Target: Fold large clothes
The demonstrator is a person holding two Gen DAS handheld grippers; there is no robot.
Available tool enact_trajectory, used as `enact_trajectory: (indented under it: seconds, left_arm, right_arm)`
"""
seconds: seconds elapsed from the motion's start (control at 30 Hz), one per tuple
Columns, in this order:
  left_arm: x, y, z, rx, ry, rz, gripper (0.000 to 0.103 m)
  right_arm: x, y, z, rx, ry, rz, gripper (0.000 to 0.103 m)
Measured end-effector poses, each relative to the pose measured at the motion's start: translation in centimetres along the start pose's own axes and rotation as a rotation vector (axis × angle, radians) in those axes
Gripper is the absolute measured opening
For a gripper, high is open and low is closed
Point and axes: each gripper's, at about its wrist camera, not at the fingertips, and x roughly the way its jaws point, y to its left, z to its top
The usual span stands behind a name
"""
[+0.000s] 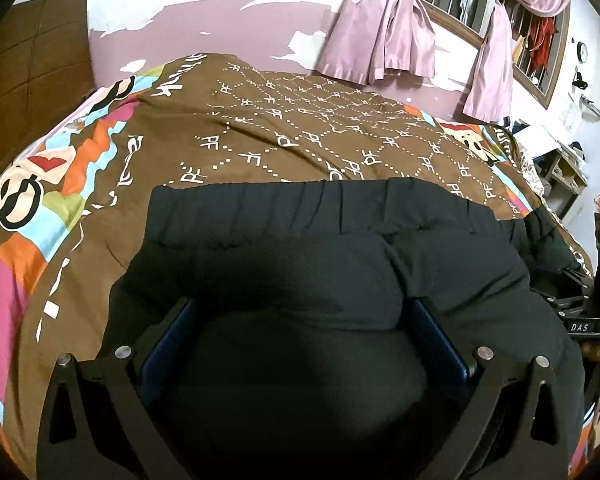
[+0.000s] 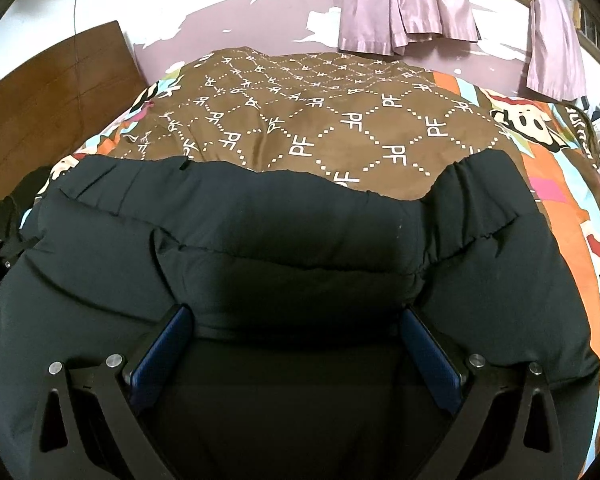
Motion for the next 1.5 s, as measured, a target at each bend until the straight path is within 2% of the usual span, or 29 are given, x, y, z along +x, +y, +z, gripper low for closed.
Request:
enact_trajectory:
  seconds: [0.47, 0.67, 0.87, 0.97, 1.07, 1.2, 1.37, 1.5]
  left_arm:
    - [0.0, -0.1, -0.4, 0.0, -0.022, -0.008, 0.102]
    - [-0.6, 0.1, -1.1, 0.001, -0.067, -0.023, 0.102]
    - [-1.3, 0.1, -1.2, -0.002, -0.085, -0.031, 0.102]
    - [-2.5, 0.7, -0.8, -0.034, -0.074, -0.046, 0.102]
    - [-4.7, 1.7, -0.7, -0.071, -0.106, -0.045, 0.102]
    - [-7.7, 4.3, -1.1, -0.138, -0.146, -0.051, 0.102]
    - [-9.3, 6.0, -2.0, -0.091, -0.106, 0.019, 0.102]
    - [-8.9, 6.8, -3.4, -0.071, -0.036, 0.014, 0.102]
  right_arm:
    - [-0.6, 0.7, -0.7, -0.026, -0.057, -0.04, 0.103]
    - [-2.2, 1.4, -1.8, -0.053, -0.165, -0.095, 0.103]
    - [-2.8, 0.6, -1.9, -0.031, -0.183, -0.046, 0.103]
    - [-3.9, -0.4, -1.8, 0.01, -0.175, -0.005, 0.103]
    - [-5.8, -1.7, -2.3, 0.046, -0.194, 0.012, 0.103]
    - [-8.4, -3.5, -3.2, 0.047, -0.206, -0.022, 0.103]
    - [-10.8, -5.8, -4.7, 0.009, -0.194, -0.107, 0.103]
    - [-11.2, -7.9, -5.7, 0.023, -0.167, -0.124, 0.103]
